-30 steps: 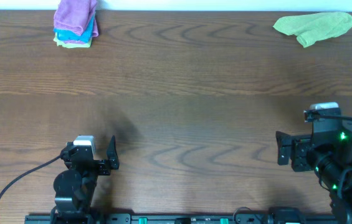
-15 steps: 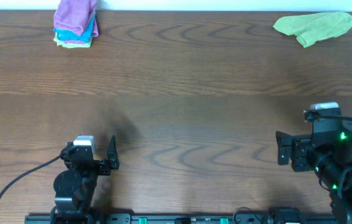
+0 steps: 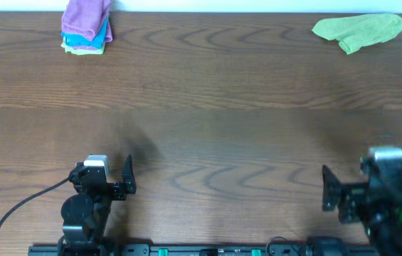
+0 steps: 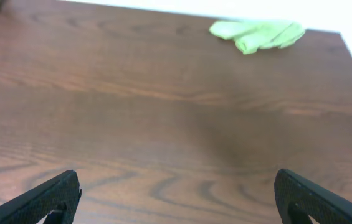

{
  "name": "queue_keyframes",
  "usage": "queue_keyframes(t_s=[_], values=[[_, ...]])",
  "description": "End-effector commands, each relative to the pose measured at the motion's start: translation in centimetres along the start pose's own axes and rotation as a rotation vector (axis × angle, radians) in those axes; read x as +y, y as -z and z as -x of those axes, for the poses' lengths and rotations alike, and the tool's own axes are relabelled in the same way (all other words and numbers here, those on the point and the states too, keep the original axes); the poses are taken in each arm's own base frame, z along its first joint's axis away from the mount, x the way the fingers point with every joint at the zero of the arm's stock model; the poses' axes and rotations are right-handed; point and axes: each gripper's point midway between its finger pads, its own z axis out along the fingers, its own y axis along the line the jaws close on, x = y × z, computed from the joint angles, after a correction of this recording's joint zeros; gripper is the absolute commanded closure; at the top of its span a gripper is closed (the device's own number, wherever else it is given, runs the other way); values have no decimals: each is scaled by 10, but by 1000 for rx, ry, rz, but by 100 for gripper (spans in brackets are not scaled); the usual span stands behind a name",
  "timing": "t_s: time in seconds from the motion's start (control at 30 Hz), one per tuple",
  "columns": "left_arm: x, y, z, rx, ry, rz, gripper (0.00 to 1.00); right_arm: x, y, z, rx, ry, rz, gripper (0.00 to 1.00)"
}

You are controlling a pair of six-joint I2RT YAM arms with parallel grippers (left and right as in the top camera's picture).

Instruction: Fold the cloth

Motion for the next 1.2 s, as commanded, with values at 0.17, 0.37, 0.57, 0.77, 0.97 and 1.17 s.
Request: queue_keyframes(t_s=[0.17, 0.37, 0.57, 0.77, 0.97, 1.17], values=[[4, -3, -9, 15, 5, 16, 5, 3, -8, -40, -109, 2, -13, 1], [4, -3, -9, 15, 5, 16, 5, 6, -33, -59, -151, 0, -5, 1], [4, -3, -9, 15, 5, 16, 5, 11, -59, -79, -147, 2, 19, 1], [4, -3, -9, 15, 5, 16, 5, 14, -75, -100, -146, 9, 29, 1], [4, -3, -9, 15, 5, 16, 5, 18, -88, -115, -106, 16, 48, 1], [4, -3, -9, 15, 5, 16, 5, 23, -104, -137, -40, 23, 67, 1]])
